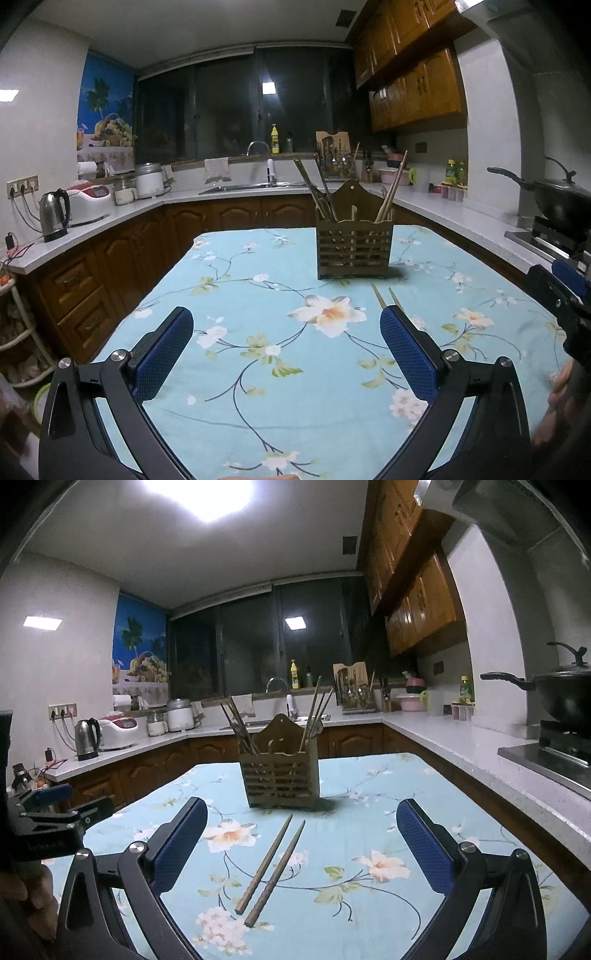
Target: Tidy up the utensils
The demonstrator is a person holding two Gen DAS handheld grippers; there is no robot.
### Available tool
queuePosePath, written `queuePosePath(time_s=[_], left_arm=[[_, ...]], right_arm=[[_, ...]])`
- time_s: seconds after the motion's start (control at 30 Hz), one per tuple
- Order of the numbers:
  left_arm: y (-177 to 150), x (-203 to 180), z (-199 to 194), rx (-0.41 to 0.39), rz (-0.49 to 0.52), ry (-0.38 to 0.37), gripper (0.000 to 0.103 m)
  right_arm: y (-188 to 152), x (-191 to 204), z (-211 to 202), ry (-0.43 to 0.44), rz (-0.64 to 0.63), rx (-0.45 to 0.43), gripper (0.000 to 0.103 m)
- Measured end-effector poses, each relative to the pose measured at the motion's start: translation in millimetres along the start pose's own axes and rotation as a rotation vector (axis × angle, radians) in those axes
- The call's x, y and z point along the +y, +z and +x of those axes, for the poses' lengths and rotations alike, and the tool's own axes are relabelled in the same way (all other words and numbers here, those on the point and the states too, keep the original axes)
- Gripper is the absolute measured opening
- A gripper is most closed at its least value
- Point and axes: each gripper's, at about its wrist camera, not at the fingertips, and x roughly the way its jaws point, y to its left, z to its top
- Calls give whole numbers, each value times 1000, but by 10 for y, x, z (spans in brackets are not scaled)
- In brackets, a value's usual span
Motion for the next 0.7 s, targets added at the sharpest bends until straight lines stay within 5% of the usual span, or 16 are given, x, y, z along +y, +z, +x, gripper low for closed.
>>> queuePosePath(time_s=[0.7], left_arm=[[-10, 19, -9, -1, -1, 8, 103]], right_arm=[[-6, -8, -14, 7, -2, -10, 103]])
